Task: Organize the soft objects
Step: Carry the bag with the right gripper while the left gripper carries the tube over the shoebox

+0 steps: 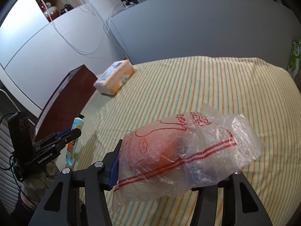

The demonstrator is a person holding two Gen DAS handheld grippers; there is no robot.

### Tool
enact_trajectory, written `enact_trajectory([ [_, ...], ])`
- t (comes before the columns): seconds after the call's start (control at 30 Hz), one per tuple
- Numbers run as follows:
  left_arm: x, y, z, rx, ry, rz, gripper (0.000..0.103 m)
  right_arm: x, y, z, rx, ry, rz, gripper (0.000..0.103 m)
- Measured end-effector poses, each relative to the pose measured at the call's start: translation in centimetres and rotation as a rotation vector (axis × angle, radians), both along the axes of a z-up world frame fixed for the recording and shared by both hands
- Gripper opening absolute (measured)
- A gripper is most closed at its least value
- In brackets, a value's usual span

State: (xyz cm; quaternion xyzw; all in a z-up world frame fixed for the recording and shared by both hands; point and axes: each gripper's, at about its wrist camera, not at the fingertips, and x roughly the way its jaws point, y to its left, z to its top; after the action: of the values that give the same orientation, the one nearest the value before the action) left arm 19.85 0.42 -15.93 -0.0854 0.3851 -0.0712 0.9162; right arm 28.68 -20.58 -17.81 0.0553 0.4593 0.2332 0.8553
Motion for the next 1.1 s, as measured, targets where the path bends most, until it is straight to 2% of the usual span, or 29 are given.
enact_trajectory([
  [0.3, -2.7, -0.1, 2.9, 0.039, -0.086, -0.014, 0.027, -2.3, 1.0, 2.3, 0.024, -0.043, 0.040, 0.050],
  [0.73, -5.8, 0.9, 6.2, 0.020, -0.182, -0.022, 0.027, -4.8, 6.3, 5.3, 0.021, -0.114, 0.144, 0.050],
  [0.9, -6.6, 3.2, 6.2, -0.017, -0.185, 0.007, 0.027, -5.5, 8.7, 5.9, 0.018, -0.131, 0.189, 0.050],
  [1.1, -7.9, 7.4, 6.3, -0.013, -0.185, 0.094, 0.027, -5.6, 12.5, 6.5, 0.027, -0.142, 0.249, 0.050],
])
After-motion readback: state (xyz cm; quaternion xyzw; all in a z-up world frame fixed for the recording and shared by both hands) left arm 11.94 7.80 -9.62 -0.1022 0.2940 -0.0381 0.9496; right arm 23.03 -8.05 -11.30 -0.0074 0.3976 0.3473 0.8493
